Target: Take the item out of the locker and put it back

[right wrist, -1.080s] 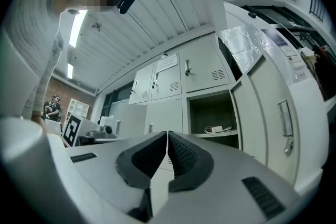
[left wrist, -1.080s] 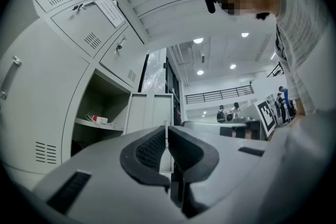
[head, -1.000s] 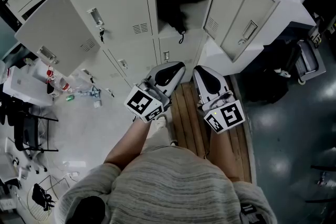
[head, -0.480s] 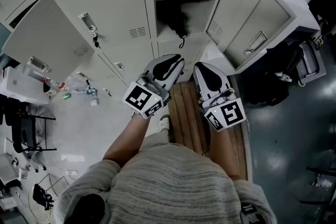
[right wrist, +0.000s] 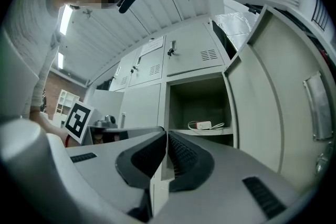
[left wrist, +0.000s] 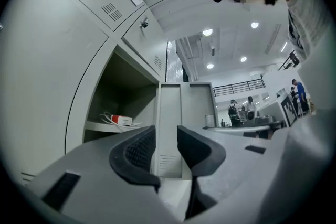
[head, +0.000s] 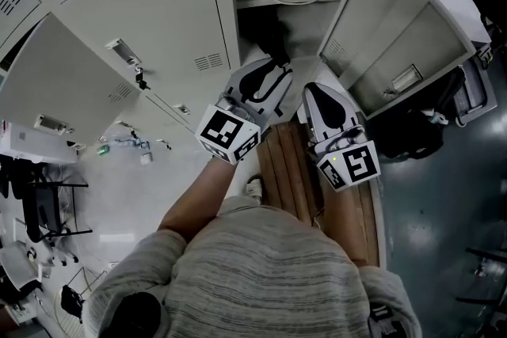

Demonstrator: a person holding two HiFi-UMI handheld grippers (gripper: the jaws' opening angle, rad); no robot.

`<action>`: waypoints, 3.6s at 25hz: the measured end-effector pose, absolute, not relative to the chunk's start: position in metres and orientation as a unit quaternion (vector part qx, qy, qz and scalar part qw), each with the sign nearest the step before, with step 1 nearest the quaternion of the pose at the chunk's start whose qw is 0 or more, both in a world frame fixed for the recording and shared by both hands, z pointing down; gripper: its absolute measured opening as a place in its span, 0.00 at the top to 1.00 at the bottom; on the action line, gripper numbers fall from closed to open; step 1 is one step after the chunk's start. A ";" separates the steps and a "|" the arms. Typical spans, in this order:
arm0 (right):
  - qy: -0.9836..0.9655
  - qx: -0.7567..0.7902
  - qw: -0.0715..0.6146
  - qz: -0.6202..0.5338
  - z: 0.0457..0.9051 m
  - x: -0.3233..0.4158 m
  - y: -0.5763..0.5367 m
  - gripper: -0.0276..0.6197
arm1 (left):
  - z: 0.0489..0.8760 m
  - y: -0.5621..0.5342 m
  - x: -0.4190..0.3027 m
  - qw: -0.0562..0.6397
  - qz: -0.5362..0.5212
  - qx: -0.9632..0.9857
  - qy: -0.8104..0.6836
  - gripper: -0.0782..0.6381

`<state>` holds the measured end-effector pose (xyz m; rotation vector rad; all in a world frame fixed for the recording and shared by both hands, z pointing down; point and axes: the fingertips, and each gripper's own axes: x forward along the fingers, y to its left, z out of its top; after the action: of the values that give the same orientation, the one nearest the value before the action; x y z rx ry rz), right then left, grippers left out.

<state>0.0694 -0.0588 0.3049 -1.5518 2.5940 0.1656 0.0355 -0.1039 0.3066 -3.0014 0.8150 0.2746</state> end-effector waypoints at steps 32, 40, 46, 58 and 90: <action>0.880 -0.472 0.046 0.025 0.315 0.110 -0.143 0.92 | 0.275 -0.242 0.079 0.040 0.025 -0.886 0.462 0.67; 0.900 -0.431 0.055 0.008 0.322 0.122 -0.158 0.91 | 0.275 -0.277 0.093 0.028 -0.014 -0.858 0.513 0.48; 0.907 -0.416 0.071 -0.006 0.325 0.131 -0.165 0.91 | 0.273 -0.298 0.098 0.011 -0.045 -0.828 0.559 0.46; 0.938 -0.339 0.049 -0.056 0.332 0.122 -0.149 0.92 | 0.291 -0.323 0.099 -0.038 -0.095 -0.768 0.632 0.46; 0.933 -0.352 0.059 -0.053 0.339 0.106 -0.165 0.91 | 0.270 -0.286 0.082 0.054 -0.014 -0.831 0.554 0.48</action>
<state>0.1055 -0.1647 0.3394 -1.0664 2.8252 -0.1619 0.0821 -0.2864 0.2699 -2.5228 1.6833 -0.0435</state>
